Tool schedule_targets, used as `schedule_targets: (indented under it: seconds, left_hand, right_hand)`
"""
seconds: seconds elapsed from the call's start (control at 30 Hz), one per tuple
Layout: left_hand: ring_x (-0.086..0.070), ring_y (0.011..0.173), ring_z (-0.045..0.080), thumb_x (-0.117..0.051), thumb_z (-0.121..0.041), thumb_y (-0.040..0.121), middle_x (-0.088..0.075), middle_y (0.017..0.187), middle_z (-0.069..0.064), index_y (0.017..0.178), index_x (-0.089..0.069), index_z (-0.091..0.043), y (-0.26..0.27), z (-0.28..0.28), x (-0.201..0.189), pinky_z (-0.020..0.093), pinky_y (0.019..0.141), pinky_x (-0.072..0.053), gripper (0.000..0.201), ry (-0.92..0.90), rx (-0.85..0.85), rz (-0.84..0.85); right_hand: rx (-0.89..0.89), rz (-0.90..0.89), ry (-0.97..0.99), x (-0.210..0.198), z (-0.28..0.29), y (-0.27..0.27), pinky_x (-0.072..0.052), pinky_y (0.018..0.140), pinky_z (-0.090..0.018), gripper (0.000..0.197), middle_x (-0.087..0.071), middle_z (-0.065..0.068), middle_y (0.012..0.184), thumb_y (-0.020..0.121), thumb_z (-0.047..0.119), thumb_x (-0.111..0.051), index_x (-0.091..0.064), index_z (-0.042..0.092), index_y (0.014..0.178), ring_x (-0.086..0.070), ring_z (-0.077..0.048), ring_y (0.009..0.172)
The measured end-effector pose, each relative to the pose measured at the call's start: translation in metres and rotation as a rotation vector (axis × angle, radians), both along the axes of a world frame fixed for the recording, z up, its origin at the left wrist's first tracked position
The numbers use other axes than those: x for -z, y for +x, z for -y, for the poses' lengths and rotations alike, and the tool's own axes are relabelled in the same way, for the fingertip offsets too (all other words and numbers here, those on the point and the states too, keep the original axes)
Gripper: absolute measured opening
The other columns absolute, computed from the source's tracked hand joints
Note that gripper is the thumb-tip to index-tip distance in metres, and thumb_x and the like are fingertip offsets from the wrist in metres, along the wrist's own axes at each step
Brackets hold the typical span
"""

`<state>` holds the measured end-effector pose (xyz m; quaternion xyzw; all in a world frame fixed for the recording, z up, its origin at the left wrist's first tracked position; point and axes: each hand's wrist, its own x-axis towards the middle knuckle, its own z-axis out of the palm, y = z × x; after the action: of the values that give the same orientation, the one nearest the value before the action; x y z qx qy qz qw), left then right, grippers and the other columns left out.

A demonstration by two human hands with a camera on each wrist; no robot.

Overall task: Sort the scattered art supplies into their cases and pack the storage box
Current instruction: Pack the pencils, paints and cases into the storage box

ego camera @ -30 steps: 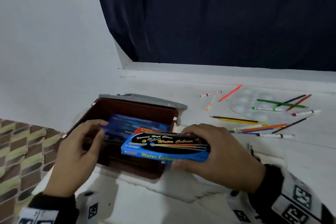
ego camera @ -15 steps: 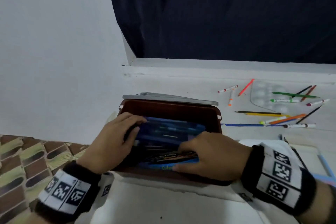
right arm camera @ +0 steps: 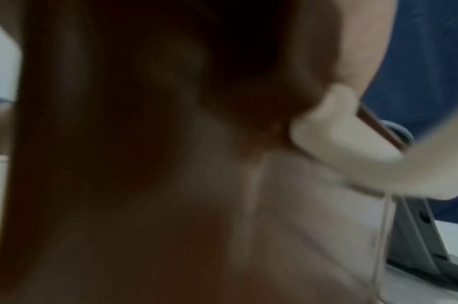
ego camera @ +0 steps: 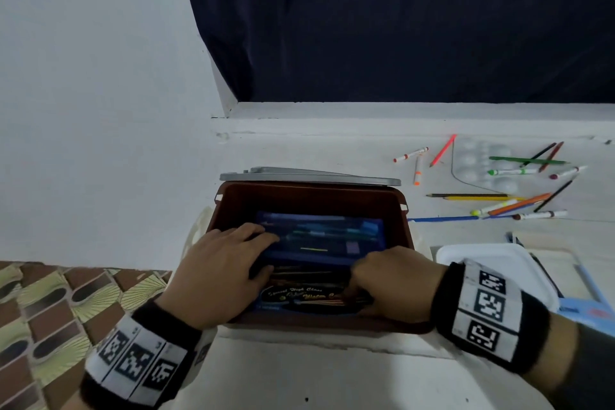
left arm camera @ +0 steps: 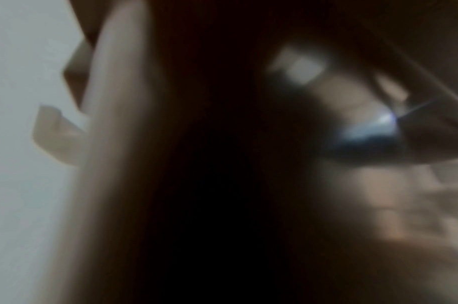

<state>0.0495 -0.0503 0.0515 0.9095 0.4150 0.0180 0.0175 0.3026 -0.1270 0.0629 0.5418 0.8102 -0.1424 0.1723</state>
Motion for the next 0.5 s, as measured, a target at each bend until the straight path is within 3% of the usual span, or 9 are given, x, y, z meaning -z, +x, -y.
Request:
schedule_targets:
  seconds: [0.17,0.27,0.4,0.5]
  left_hand:
    - [-0.068,0.088,0.012,-0.037,-0.055,0.085,-0.065,0.12,-0.012,0.119,-0.066,-0.03,0.001,0.002,0.0,0.031,0.076,-0.053,0.051,-0.003,-0.028,0.021]
    - [-0.069,0.092,0.011,-0.038,-0.054,0.084,-0.067,0.124,-0.012,0.113,-0.07,-0.032,0.001,0.003,0.001,0.031,0.08,-0.055,0.048,-0.018,-0.066,0.025]
    - [-0.07,0.095,0.01,-0.049,-0.05,0.084,-0.068,0.123,-0.012,0.11,-0.07,-0.034,0.0,0.006,0.002,0.03,0.079,-0.054,0.037,-0.02,-0.082,0.031]
    - [-0.069,0.095,0.008,-0.044,-0.052,0.085,-0.068,0.121,-0.014,0.107,-0.068,-0.037,0.0,0.007,0.002,0.029,0.078,-0.053,0.036,-0.008,-0.071,0.034]
  right_hand:
    - [0.074,0.049,0.09,0.006,-0.001,-0.006,-0.051,0.076,-0.036,0.031,-0.066,-0.004,0.107,0.088,0.046,-0.063,-0.066,0.024,0.11,-0.065,-0.027,0.094]
    - [0.09,0.091,0.122,0.004,0.0,-0.011,-0.051,0.074,-0.037,0.032,-0.065,-0.007,0.102,0.087,0.048,-0.064,-0.064,0.02,0.102,-0.065,-0.028,0.088]
    - [0.103,0.117,0.16,0.004,0.001,-0.015,-0.051,0.072,-0.037,0.024,-0.065,-0.007,0.095,0.088,0.041,-0.064,-0.063,0.018,0.097,-0.065,-0.03,0.085]
    - [0.1,0.109,0.183,0.005,0.001,-0.014,-0.054,0.074,-0.038,0.021,-0.065,-0.007,0.098,0.09,0.037,-0.063,-0.064,0.018,0.099,-0.065,-0.029,0.085]
